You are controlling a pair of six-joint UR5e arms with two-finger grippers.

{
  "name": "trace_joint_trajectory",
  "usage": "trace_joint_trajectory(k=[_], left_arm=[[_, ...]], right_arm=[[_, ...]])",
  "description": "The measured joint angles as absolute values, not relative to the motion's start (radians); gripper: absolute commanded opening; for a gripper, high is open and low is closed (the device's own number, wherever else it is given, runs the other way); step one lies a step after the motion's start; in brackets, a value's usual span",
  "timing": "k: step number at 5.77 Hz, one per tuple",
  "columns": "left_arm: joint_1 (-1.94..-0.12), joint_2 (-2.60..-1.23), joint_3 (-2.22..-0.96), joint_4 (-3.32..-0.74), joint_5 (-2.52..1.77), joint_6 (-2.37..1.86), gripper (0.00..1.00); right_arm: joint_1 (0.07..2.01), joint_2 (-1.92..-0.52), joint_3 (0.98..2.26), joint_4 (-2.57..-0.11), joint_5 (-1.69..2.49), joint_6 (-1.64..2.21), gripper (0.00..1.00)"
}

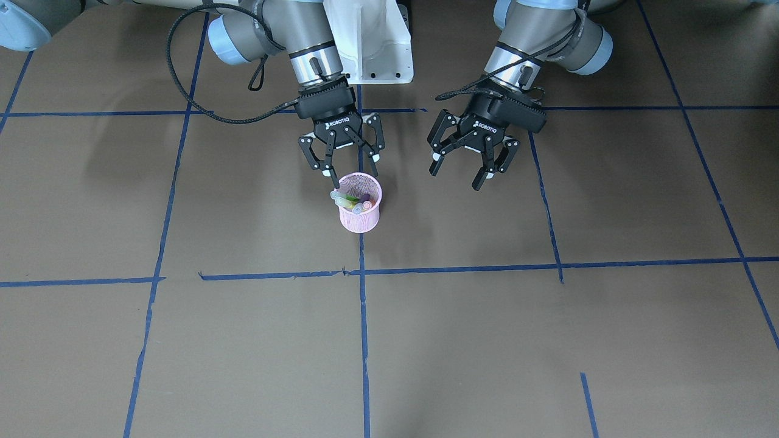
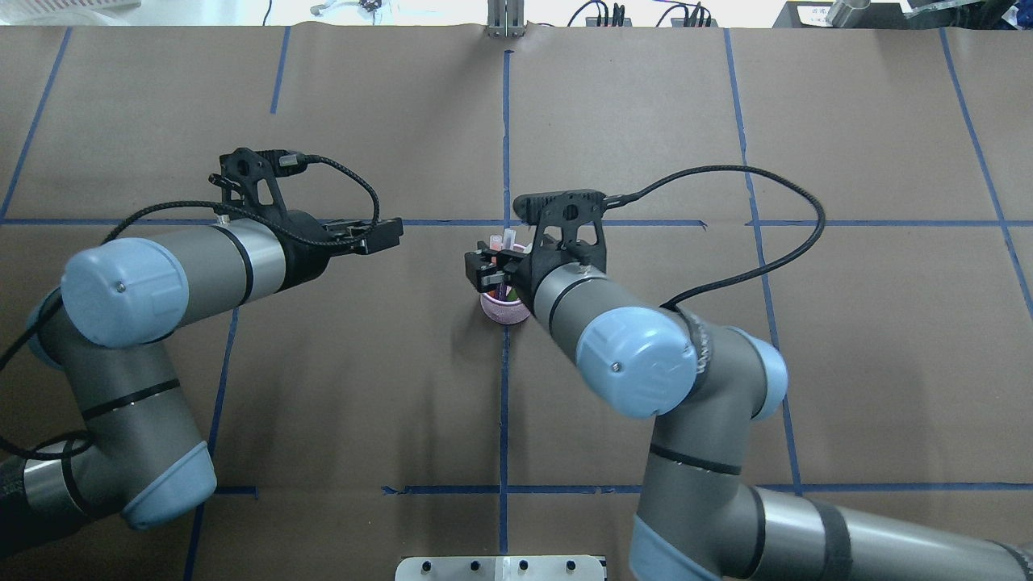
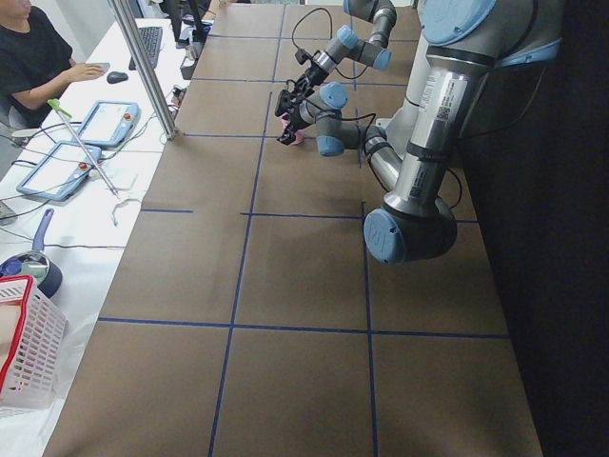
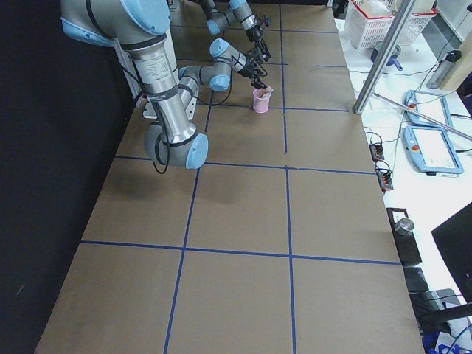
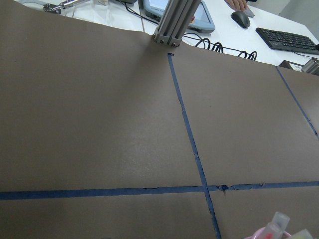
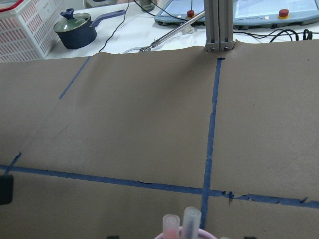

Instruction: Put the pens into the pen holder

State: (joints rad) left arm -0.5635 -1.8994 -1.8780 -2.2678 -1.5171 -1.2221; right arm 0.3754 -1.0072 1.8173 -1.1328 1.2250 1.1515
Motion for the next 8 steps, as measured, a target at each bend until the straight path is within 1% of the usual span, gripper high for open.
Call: trace_joint_trajectory(k=[1, 3, 5, 8], left_arm=[[-0.629, -1.899, -1.868, -2.262, -1.637, -1.214, 0.89], [-0.783, -1.852, -1.843, -2.227, -1.870, -1.056, 0.89], [-0.968, -1.825, -1.837, -2.023, -2.035, -0.727, 0.90], [-1.201, -1.755, -1.823, -1.754, -2.126, -0.233, 0.90]], right_arm=[[0.444, -1.054, 1.852, -1.134, 1.348, 1.154, 0.99], [0.646, -1.158, 1.879, -1.134, 1.682, 1.146, 1.00], [0.861, -1.264, 1.875, -1.136, 1.982, 1.047, 1.00], [1.161, -1.474, 1.831, -1.177, 2.273, 0.711, 1.00]])
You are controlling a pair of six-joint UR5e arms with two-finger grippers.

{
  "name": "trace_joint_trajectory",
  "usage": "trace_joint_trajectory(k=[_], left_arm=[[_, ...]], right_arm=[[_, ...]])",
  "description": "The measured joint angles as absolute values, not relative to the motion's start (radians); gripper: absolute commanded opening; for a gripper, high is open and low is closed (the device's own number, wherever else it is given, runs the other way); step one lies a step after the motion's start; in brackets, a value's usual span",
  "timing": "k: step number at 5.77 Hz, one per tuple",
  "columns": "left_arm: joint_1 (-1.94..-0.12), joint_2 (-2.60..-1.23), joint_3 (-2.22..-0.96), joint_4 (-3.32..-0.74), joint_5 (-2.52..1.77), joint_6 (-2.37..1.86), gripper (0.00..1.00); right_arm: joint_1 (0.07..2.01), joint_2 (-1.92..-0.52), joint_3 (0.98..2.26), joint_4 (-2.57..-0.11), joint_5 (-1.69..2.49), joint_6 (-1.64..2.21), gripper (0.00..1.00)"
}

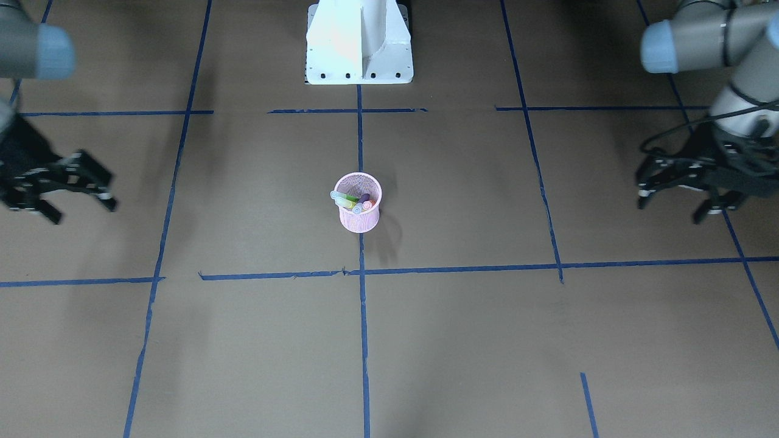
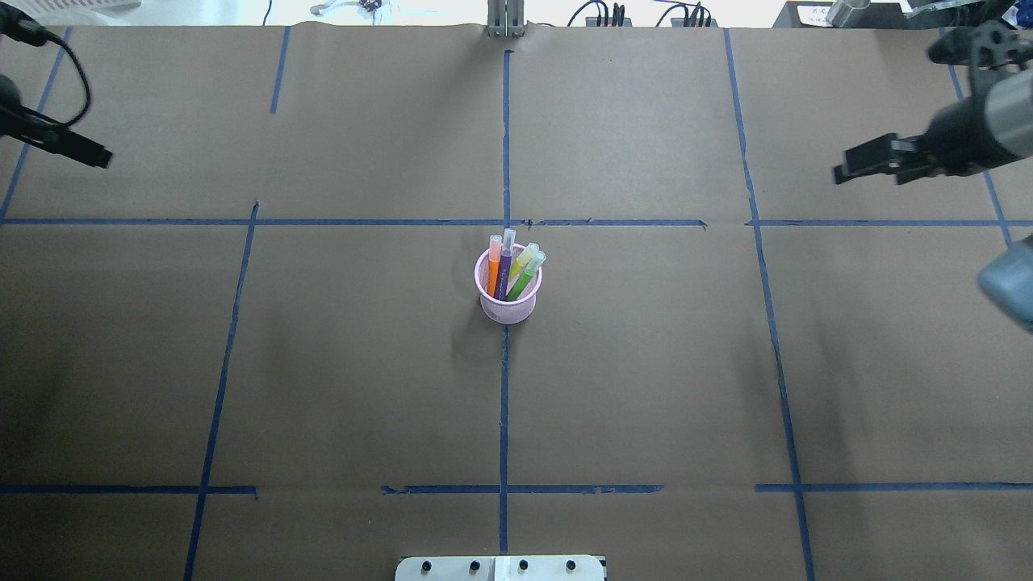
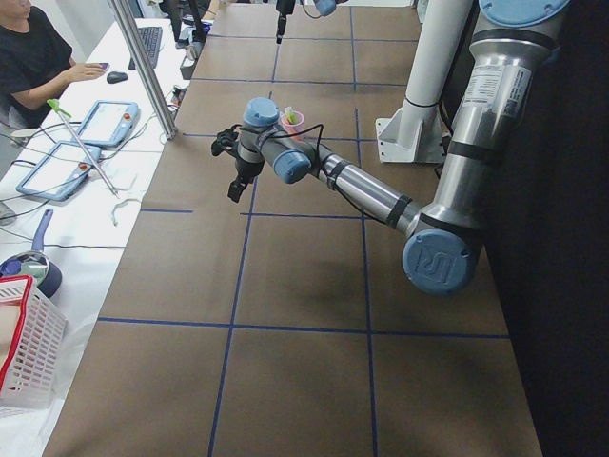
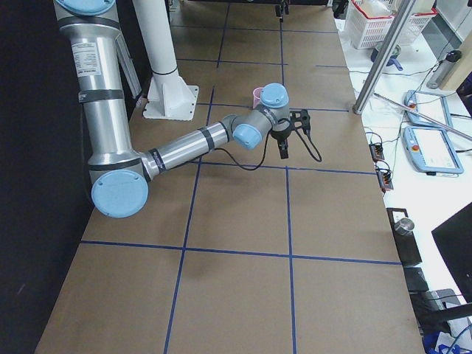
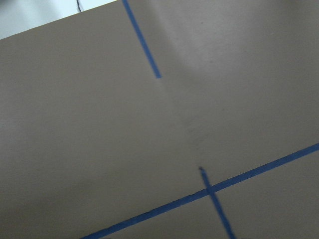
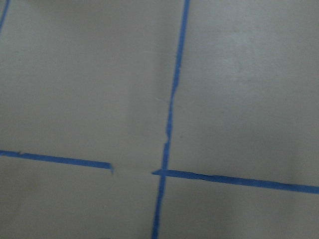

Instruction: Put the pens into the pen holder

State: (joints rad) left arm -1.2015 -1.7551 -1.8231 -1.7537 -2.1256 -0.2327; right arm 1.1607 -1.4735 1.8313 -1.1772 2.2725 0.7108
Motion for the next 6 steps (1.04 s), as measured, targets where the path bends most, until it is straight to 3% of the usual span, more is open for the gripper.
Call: trace_joint_trajectory(k=[1, 4, 6], left_arm=[[-1.289, -1.751, -1.811, -1.632, -2.147, -0.073, 1.00], [-1.465, -1.665, -1.715, -1.516, -2.288, 0.064, 1.00], [-1.507, -1.638, -1.709, -1.502, -2.300, 0.073, 1.00]], right_arm=[[1.253, -1.521, 1.805, -1.239, 2.334, 0.559, 1.00], [1.461, -1.617, 1.664, -1.358, 2.410, 0.133, 1.00], [1.492, -1.651, 1.624, -1.350, 2.407, 0.083, 1.00]])
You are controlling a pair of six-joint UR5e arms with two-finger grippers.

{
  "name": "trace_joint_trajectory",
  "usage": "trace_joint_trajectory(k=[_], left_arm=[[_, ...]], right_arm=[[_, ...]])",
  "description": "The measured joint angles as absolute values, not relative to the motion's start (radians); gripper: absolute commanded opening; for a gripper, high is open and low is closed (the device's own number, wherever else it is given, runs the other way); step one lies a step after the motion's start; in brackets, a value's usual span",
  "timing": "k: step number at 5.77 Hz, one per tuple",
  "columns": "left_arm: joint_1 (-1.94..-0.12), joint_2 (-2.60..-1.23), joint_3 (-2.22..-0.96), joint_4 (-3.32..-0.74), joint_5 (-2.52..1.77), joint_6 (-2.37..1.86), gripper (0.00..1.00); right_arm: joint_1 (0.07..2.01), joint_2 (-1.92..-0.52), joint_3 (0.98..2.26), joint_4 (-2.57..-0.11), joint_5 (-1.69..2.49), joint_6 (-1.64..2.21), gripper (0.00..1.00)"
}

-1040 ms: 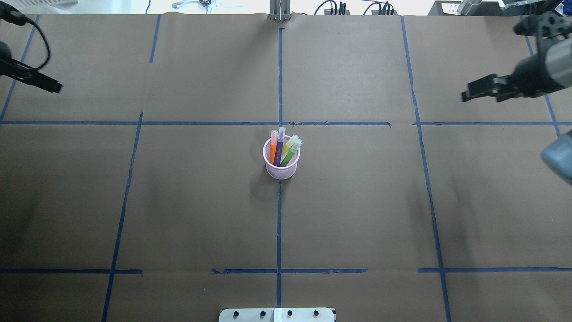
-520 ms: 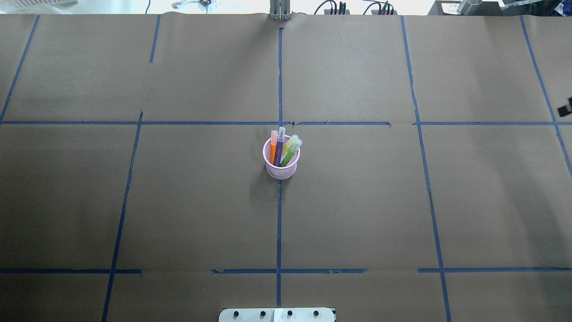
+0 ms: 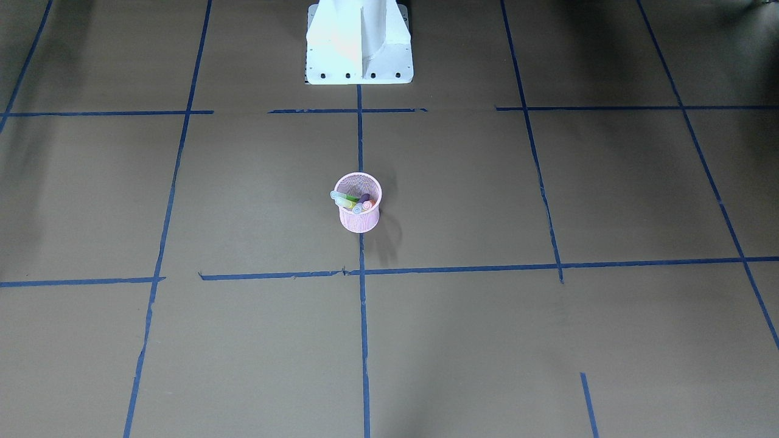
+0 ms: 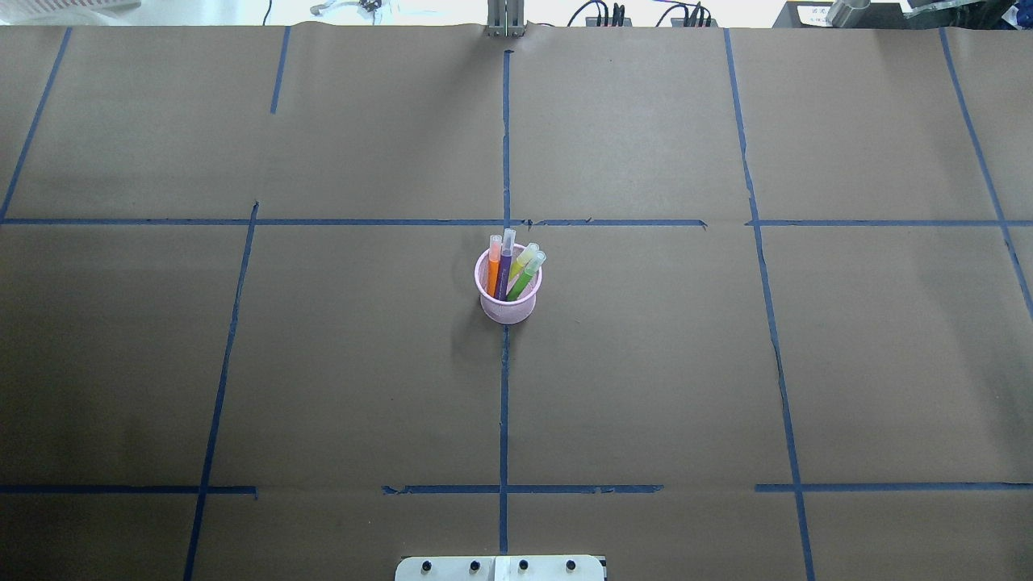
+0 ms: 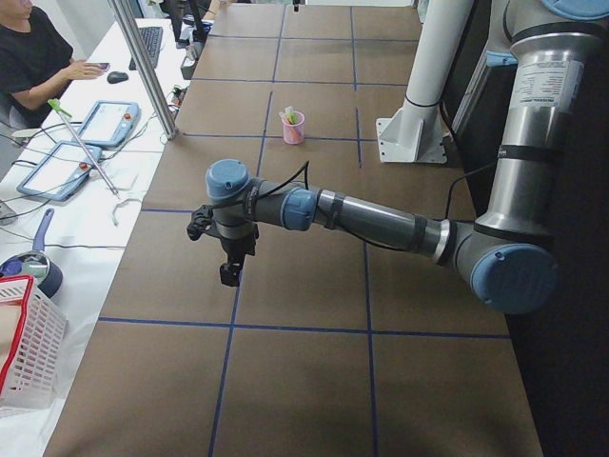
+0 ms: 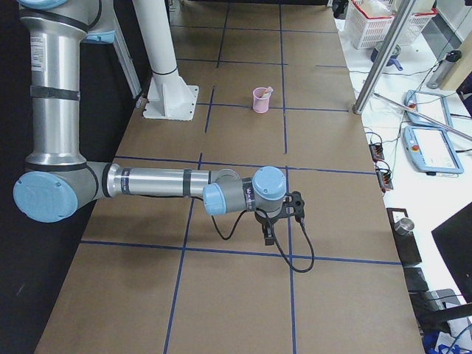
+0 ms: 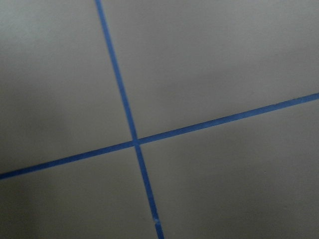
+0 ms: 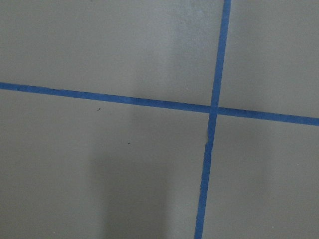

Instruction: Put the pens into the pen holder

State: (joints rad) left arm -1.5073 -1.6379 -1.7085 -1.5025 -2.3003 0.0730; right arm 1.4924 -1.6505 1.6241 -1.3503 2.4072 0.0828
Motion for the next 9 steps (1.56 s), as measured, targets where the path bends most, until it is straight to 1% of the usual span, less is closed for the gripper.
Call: trace_joint_trajectory(k=[3, 6, 9], left_arm=[[-1.561, -1.624, -1.700, -1.449, -2.299, 0.216, 1.00], [-1.572, -1.598, -1.677, -1.421, -2.307, 0.236, 1.00], [-1.572, -1.603, -1.678, -1.342, -2.367, 0.236, 1.00]], right_arm=[[1.507, -1.685, 1.590, -1.346, 2.404, 0.078, 1.00], [1.509, -1.706, 1.593, -1.348, 2.402, 0.076, 1.00], [1.509, -1.724, 1.605, -1.351, 2.411, 0.075, 1.00]])
